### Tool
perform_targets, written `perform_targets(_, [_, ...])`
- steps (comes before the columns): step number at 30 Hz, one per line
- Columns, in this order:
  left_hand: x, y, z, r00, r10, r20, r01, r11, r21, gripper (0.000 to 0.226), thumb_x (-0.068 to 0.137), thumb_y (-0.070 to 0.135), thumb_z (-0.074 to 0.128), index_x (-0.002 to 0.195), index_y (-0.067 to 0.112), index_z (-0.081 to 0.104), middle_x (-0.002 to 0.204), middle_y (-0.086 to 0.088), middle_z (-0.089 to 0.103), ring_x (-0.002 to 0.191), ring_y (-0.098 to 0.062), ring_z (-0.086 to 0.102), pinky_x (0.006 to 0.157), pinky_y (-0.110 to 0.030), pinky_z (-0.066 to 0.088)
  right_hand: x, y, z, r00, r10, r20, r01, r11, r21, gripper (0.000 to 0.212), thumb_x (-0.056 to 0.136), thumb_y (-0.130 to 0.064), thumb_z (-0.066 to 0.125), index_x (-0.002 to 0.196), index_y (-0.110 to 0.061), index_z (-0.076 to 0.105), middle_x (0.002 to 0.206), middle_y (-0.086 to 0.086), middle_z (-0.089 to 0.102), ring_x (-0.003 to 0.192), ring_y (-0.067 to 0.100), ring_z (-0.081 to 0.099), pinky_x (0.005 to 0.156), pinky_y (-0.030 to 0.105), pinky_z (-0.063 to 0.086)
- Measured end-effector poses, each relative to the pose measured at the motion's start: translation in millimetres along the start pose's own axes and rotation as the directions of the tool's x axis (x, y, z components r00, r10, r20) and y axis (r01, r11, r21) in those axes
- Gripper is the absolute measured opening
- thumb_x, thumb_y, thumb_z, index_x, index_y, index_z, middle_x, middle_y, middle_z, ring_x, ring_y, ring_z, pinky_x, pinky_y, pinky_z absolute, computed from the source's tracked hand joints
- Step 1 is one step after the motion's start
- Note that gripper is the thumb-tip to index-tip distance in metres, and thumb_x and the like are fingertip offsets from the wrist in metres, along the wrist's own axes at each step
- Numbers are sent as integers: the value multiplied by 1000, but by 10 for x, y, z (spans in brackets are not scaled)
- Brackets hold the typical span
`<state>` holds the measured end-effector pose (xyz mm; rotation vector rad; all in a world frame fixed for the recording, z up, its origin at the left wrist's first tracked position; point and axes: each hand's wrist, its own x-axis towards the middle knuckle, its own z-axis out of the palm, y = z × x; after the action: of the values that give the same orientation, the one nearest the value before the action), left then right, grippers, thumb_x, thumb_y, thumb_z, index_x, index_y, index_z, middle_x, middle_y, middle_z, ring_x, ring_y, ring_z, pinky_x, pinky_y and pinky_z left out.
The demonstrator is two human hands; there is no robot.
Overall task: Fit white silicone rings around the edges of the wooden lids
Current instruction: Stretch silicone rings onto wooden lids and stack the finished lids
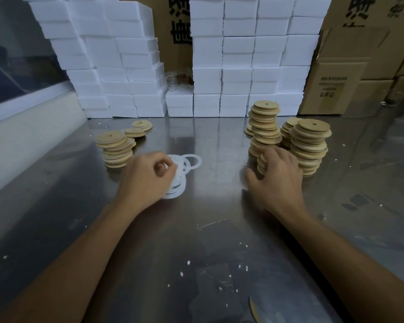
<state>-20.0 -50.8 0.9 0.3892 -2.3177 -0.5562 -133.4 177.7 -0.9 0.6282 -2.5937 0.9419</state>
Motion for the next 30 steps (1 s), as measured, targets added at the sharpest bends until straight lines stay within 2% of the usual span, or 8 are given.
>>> perform_targets(3, [-51,81,84,984,58,166,-78,991,113,24,79,38,76,97,21,74,92,5,63,87,-18,58,81,-40,50,-4,13,14,985,79,152,-67,994,-86,63,89,-33,63,145,-25,34,159,3,25,150,27,12,115,54,21])
perform_targets(6, [-51,79,117,970,8,242,-65,971,229,41,79,52,73,108,23,73,114,3,62,109,-19,54,93,-40,44,-5,8,-1,987,79,137,-60,989,-138,60,88,-36,62,142,-25,38,153,3,33,144,28,21,110,52,26])
perform_targets(10, [-38,91,83,971,27,237,-72,981,181,21,80,42,74,91,24,74,101,4,65,98,-17,56,86,-40,48,-10,0,-6,996,72,43,-63,981,-184,43,89,-36,60,129,-19,56,139,6,45,131,31,32,104,46,30])
perform_targets(15, [-48,110,74,981,33,192,-54,993,104,15,83,24,71,98,22,69,81,7,67,78,-13,59,77,-39,53,-4,15,-2,996,89,20,-86,991,-102,33,91,-33,61,120,-18,58,141,8,46,138,30,32,108,49,29])
perform_targets(18, [-45,103,69,982,26,185,-41,996,78,13,82,22,72,95,23,70,83,7,69,77,-12,61,76,-36,53,2,19,-4,997,77,12,-75,992,-106,25,92,-34,61,113,-21,57,126,4,57,122,29,48,101,49,34])
perform_targets(26, [-43,81,64,983,-20,184,19,1000,7,13,83,14,71,90,25,70,78,8,69,76,-11,63,79,-36,54,20,30,20,1000,14,-1,-14,1000,-10,40,80,-32,75,115,-19,61,119,6,54,108,28,52,95,45,43])
perform_targets(28, [-48,81,72,983,-7,183,4,1000,18,14,83,12,68,91,23,70,80,6,68,77,-12,62,79,-38,54,11,22,42,999,-33,-11,34,997,67,37,80,-22,75,113,-15,62,123,6,47,106,23,52,89,38,48])
perform_targets(30, [-56,86,74,983,8,182,-13,1000,26,15,81,11,68,90,23,69,80,6,67,76,-12,61,78,-38,54,-7,11,67,994,-108,-10,109,988,106,30,77,-14,76,105,-13,64,123,1,42,101,12,46,77,20,42])
